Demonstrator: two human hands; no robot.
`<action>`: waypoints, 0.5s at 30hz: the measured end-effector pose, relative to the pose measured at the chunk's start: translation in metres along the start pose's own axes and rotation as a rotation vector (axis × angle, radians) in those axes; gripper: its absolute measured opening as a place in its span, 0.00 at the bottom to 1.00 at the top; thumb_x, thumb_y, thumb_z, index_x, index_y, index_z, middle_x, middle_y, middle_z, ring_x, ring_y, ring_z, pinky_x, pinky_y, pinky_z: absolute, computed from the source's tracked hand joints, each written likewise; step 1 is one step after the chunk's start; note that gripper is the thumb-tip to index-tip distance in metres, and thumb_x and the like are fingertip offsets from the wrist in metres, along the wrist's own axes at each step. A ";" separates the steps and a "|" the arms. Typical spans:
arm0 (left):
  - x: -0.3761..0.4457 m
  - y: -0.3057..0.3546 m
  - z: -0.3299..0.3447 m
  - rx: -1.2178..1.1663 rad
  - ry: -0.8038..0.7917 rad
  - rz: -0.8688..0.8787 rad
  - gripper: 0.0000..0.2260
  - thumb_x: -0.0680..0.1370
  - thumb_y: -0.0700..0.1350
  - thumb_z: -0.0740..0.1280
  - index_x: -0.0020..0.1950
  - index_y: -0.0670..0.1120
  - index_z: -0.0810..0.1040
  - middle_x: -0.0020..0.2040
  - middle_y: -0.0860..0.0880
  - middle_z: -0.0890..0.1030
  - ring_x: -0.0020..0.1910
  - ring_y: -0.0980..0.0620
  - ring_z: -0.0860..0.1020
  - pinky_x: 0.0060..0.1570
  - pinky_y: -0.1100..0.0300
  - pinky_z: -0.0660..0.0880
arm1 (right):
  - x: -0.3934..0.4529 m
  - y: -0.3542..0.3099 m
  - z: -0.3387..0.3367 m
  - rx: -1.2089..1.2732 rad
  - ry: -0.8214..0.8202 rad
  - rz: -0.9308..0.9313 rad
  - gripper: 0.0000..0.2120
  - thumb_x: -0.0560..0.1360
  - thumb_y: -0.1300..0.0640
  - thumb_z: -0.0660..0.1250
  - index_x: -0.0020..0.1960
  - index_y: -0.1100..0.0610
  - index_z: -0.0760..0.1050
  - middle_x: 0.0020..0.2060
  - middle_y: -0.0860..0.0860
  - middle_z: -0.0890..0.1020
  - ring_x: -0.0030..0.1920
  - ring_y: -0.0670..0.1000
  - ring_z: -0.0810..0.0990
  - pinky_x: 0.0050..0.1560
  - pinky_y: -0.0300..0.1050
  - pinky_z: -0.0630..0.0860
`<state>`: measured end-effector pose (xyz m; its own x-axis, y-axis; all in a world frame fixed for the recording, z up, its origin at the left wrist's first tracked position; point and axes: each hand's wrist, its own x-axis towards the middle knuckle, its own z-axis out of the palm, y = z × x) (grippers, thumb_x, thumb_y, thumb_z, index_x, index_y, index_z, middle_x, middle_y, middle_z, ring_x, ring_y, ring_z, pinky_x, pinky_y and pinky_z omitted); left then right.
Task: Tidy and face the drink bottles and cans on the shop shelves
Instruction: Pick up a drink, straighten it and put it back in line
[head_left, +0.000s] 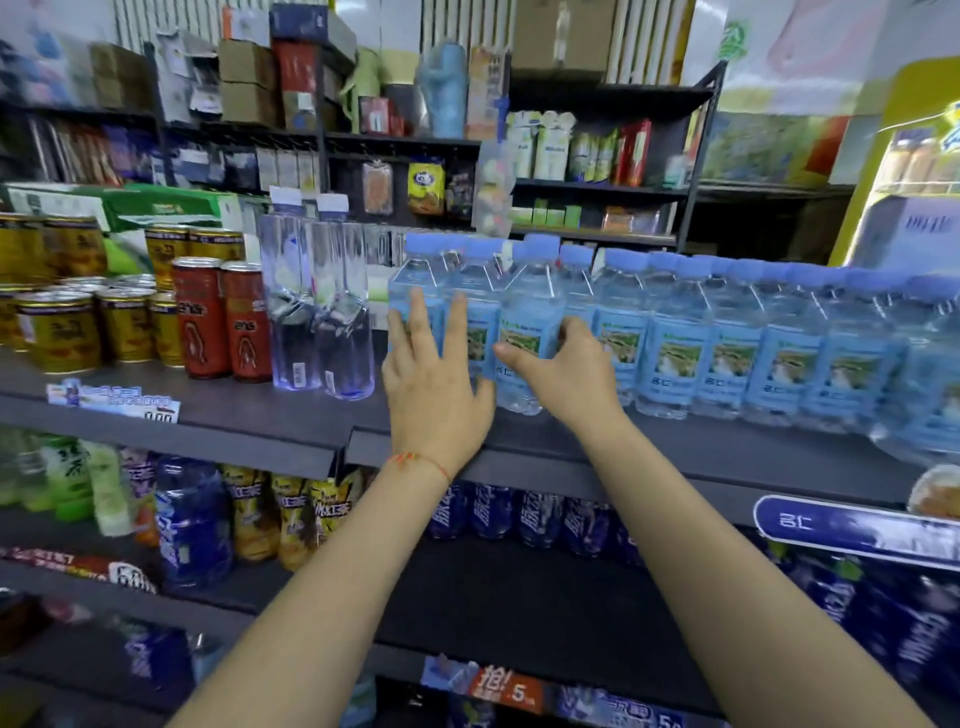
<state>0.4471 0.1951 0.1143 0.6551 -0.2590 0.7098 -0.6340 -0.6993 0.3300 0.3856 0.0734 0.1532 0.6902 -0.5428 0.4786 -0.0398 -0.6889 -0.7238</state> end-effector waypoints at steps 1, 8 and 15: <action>0.001 0.000 0.000 -0.009 -0.007 -0.004 0.38 0.78 0.52 0.64 0.81 0.52 0.44 0.80 0.43 0.40 0.79 0.37 0.43 0.72 0.39 0.60 | 0.003 0.004 0.002 -0.025 -0.040 0.011 0.30 0.69 0.35 0.72 0.53 0.58 0.68 0.49 0.53 0.74 0.43 0.55 0.74 0.36 0.49 0.70; 0.000 -0.001 0.004 -0.080 -0.009 -0.032 0.38 0.79 0.51 0.63 0.81 0.55 0.42 0.81 0.48 0.38 0.79 0.41 0.41 0.70 0.40 0.67 | 0.000 0.009 0.010 -0.054 -0.083 0.011 0.38 0.75 0.40 0.68 0.74 0.62 0.61 0.72 0.59 0.61 0.65 0.59 0.71 0.55 0.48 0.72; -0.006 0.005 -0.005 -0.049 -0.030 -0.059 0.35 0.79 0.48 0.63 0.80 0.58 0.45 0.81 0.51 0.41 0.80 0.46 0.44 0.58 0.48 0.76 | -0.019 0.009 -0.008 -0.170 -0.112 -0.090 0.35 0.79 0.54 0.68 0.77 0.64 0.54 0.68 0.61 0.71 0.60 0.59 0.77 0.53 0.52 0.77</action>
<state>0.4384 0.1967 0.1148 0.7031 -0.2385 0.6699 -0.6129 -0.6809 0.4009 0.3660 0.0737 0.1417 0.7719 -0.4253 0.4726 -0.0891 -0.8083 -0.5819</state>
